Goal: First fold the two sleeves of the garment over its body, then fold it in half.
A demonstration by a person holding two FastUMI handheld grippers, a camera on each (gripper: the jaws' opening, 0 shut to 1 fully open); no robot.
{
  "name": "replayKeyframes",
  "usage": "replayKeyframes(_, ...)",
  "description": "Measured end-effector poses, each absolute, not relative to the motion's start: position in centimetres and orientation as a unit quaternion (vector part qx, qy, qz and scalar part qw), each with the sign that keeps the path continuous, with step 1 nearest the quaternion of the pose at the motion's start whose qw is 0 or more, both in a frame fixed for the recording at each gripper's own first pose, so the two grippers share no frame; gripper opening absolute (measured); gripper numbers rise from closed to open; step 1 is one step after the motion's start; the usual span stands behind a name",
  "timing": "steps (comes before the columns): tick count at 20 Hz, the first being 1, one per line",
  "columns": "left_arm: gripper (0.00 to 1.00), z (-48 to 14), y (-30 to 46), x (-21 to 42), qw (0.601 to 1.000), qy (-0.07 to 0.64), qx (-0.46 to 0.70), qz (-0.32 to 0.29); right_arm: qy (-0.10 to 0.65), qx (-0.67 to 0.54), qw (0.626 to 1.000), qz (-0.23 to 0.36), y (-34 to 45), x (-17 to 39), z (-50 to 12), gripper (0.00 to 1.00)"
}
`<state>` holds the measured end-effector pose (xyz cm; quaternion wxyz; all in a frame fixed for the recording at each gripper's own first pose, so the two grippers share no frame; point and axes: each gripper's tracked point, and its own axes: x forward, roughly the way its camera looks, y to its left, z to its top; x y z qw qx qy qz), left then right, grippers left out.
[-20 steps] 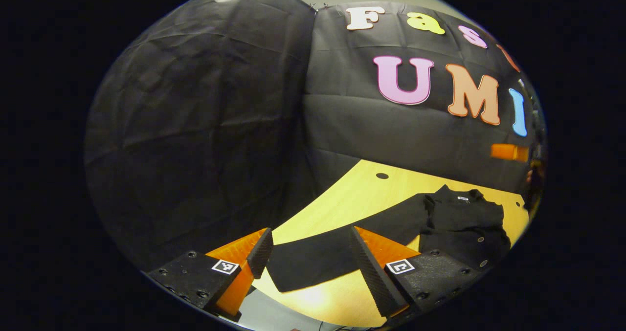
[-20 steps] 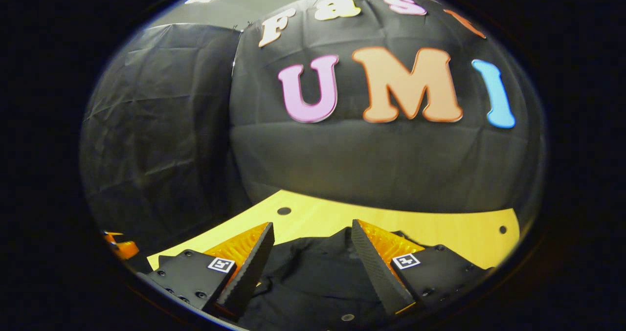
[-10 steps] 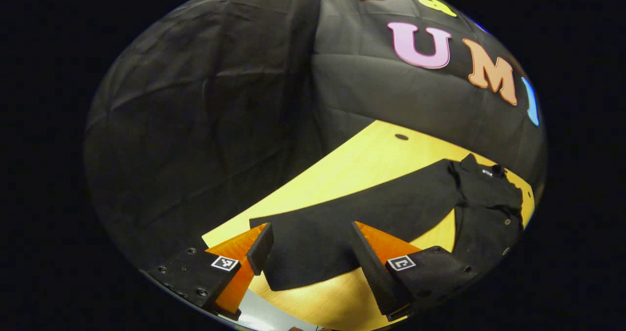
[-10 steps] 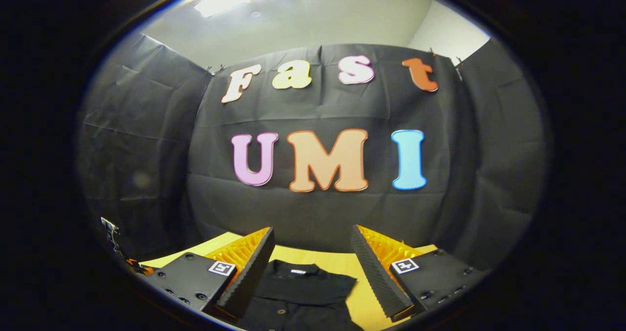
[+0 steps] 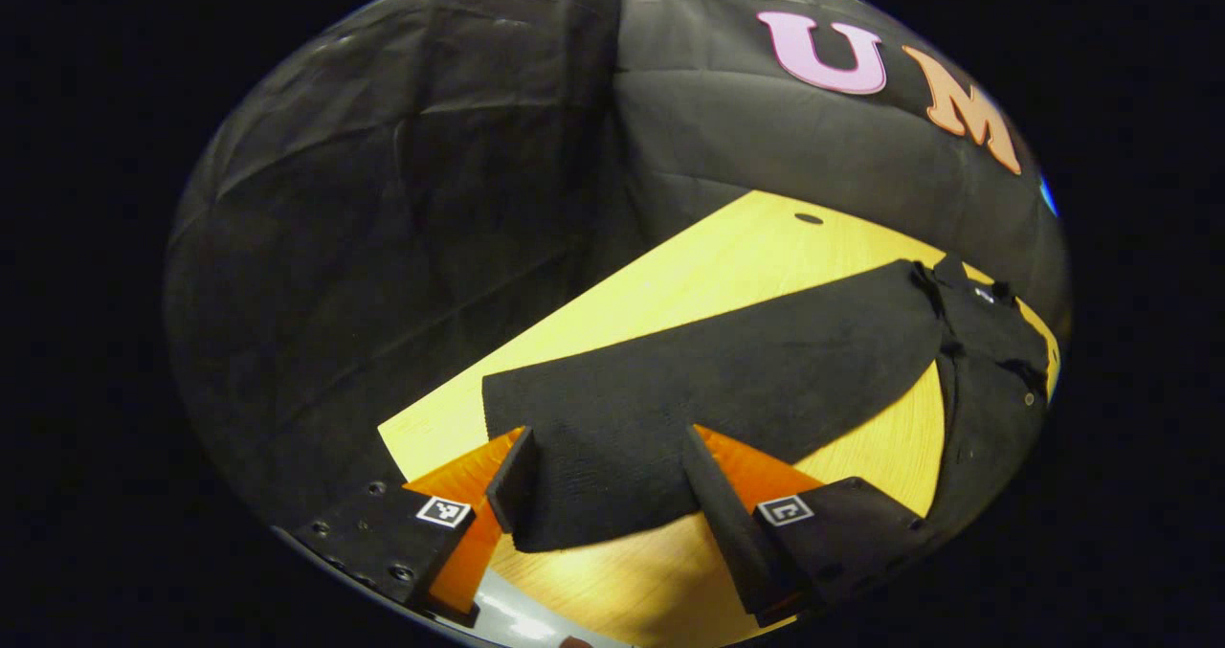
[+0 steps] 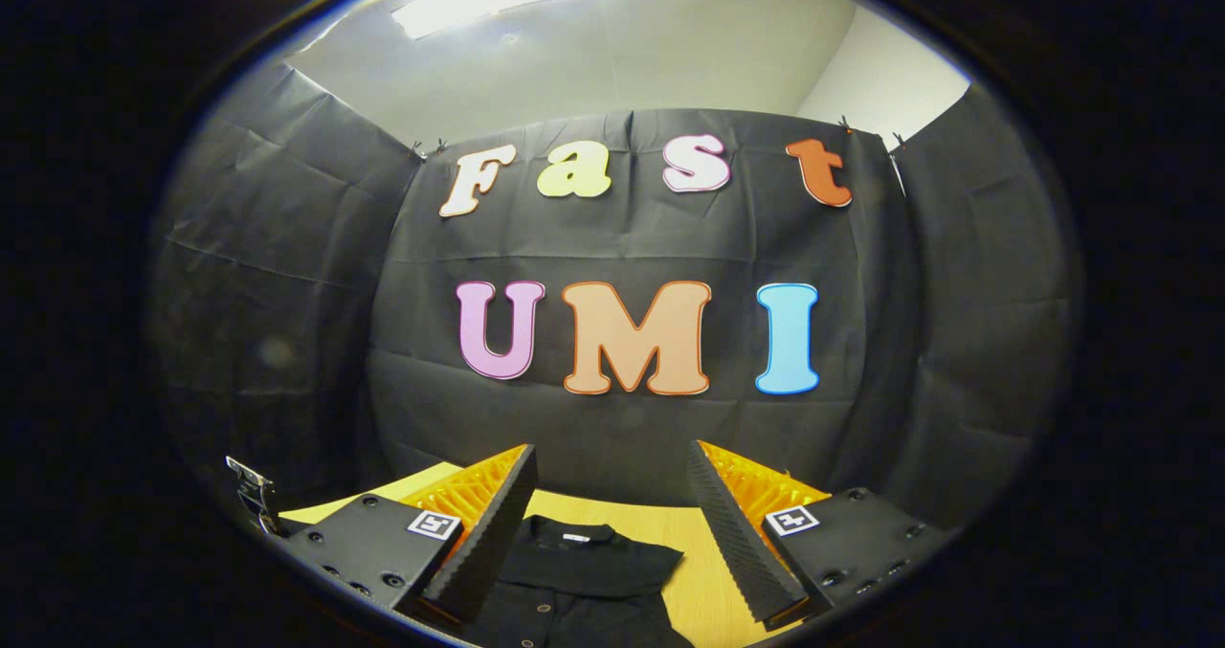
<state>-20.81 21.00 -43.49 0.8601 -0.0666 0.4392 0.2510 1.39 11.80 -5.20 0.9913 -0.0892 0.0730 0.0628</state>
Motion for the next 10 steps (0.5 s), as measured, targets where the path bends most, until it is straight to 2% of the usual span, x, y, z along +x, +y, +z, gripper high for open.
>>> replayKeyframes(1, 0.91, -43.2, 20.6, -20.5, 0.862, 0.440, -0.065, 0.242, 0.073, -0.091, 0.991, 0.064, 11.9, 1.5, -5.1, 1.00)
replayKeyframes(6, 0.14, -44.0, 18.9, -18.9, 0.861, 0.444, -0.049, 0.242, 0.078, -0.090, 0.991, 0.060, 11.4, 1.0, -5.2, 1.00)
replayKeyframes(8, 0.01, -43.8, 19.4, -19.1, 0.859, 0.449, -0.037, 0.244, 0.079, -0.091, 0.991, 0.052, 10.5, 0.7, -5.1, 1.00)
replayKeyframes(10, 0.00, -43.7, 19.6, -18.6, 0.856, 0.454, -0.039, 0.245, 0.079, -0.094, 0.992, 0.038, 9.3, 0.4, -4.9, 0.98)
